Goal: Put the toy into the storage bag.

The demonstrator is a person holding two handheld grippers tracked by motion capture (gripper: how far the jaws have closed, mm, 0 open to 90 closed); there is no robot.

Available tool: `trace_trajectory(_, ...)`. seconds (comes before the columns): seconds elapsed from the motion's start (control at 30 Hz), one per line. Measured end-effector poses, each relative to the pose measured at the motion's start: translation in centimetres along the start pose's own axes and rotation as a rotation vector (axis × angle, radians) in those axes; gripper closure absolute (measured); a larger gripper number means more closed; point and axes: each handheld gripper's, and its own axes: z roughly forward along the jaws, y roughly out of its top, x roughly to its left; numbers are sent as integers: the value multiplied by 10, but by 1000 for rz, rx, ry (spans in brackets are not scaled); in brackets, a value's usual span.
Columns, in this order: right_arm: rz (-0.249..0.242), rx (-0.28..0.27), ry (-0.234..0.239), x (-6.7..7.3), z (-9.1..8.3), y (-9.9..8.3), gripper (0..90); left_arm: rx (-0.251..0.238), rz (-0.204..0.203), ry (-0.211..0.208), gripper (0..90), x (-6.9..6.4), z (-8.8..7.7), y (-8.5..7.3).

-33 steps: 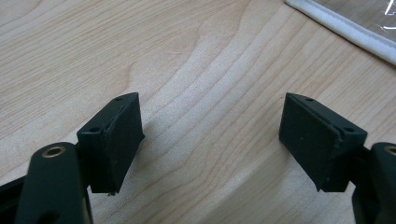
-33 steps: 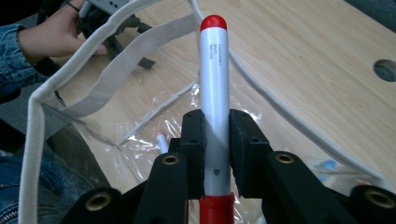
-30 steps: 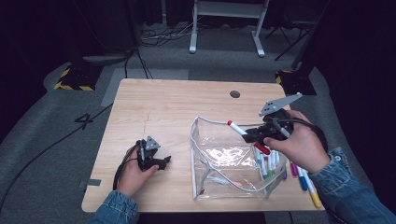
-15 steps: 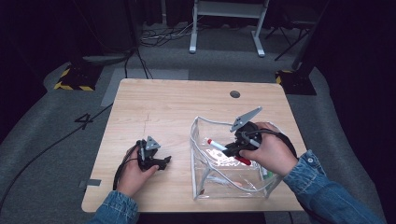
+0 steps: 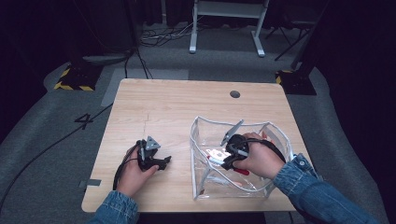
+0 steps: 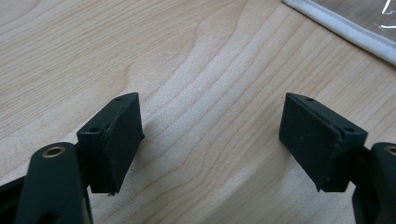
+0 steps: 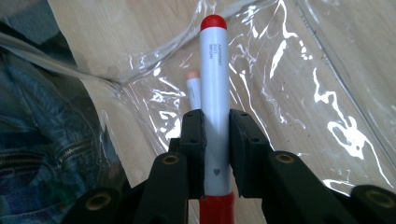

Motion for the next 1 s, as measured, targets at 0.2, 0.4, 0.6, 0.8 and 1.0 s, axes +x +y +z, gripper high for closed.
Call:
trace_trajectory(0.2, -17, 71, 16, 2, 14, -2, 767, -1, 1, -1, 221, 0, 0, 0)
trace_trajectory(0.4, -46, 119, 21, 3, 21, -3, 766, -2, 1, -1, 221, 0, 0, 0)
trace_trajectory(0.6, -53, 104, 40, 4, 22, -6, 676, 0, 5, -2, 221, 0, 0, 0)
trace_trajectory(0.8, -28, 25, 26, 4, 11, -5, 641, 0, 7, -2, 221, 0, 0, 0)
trace_trajectory(1.0, -13, -173, -43, 4, -35, -4, 636, -1, 6, -2, 220, 0, 0, 0)
